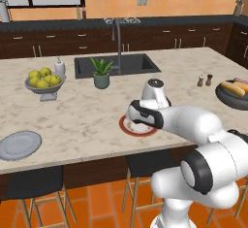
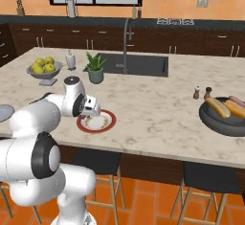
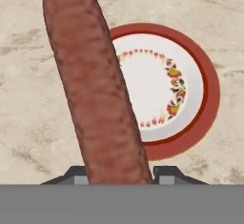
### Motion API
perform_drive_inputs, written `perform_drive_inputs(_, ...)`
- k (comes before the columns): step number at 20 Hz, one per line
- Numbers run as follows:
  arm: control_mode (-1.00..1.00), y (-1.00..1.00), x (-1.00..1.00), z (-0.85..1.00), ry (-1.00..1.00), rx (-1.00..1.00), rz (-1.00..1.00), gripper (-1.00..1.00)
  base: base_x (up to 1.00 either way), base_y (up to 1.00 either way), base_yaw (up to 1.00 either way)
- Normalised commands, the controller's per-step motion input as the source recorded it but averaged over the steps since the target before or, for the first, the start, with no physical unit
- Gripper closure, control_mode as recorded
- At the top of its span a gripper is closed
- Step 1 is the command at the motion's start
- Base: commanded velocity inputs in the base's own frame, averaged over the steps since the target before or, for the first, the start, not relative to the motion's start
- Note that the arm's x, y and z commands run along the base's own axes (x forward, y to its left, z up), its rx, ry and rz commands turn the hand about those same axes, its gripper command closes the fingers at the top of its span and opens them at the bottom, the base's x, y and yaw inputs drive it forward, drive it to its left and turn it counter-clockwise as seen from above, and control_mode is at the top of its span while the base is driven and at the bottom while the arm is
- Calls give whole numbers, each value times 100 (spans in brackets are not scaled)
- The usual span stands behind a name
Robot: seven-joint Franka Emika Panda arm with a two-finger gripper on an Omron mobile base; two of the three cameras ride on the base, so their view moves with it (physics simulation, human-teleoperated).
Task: Place one bun and one sausage from the bowl on each plate.
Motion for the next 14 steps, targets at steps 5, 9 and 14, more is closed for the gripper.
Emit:
perform_drive_inputs(5,-100,0,0,-27,0,0,0,100,0,0,0)
perform_drive_inputs(9,-100,0,0,-28,0,0,0,100,0,0,0)
perform_drive_inputs(14,-100,0,0,-18,0,0,0,100,0,0,0)
